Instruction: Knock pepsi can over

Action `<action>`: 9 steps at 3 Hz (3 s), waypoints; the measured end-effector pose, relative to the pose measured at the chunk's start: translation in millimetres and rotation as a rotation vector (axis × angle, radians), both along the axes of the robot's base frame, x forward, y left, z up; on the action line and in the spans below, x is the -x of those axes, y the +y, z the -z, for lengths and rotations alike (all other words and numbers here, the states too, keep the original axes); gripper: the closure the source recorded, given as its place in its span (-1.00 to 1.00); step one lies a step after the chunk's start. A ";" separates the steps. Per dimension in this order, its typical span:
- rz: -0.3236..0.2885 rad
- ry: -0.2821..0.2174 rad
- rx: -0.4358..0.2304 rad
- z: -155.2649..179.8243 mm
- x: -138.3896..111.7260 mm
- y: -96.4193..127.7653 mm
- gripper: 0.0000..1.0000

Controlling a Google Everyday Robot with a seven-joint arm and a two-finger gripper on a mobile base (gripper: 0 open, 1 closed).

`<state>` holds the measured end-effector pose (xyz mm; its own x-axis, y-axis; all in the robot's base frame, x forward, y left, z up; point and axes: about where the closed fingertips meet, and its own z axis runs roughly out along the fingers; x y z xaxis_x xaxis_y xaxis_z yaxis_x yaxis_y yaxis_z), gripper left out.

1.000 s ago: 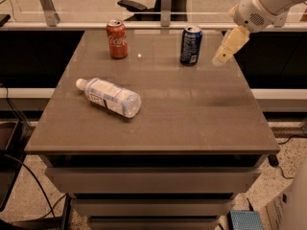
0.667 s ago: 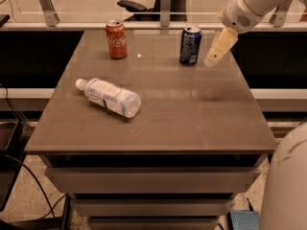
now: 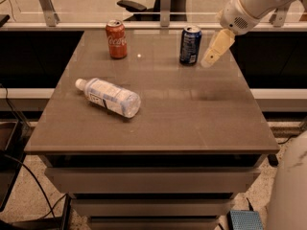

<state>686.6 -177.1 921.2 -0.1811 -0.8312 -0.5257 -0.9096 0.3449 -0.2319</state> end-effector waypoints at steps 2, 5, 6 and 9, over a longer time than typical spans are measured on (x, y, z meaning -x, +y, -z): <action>0.084 -0.039 -0.060 16.3 -5.8 19.3 -1.00; 0.213 -0.050 -0.120 42.8 -25.4 32.9 -1.00; 0.244 -0.052 -0.141 46.8 -33.8 33.7 -1.00; 0.265 -0.033 -0.181 56.6 -55.2 38.5 -0.66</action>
Offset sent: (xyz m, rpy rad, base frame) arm 0.0066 0.0281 -0.0273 0.1005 -0.0619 -0.1595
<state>741.8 -138.5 864.5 -0.3593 -0.6497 -0.6699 -0.7757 0.6071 -0.1728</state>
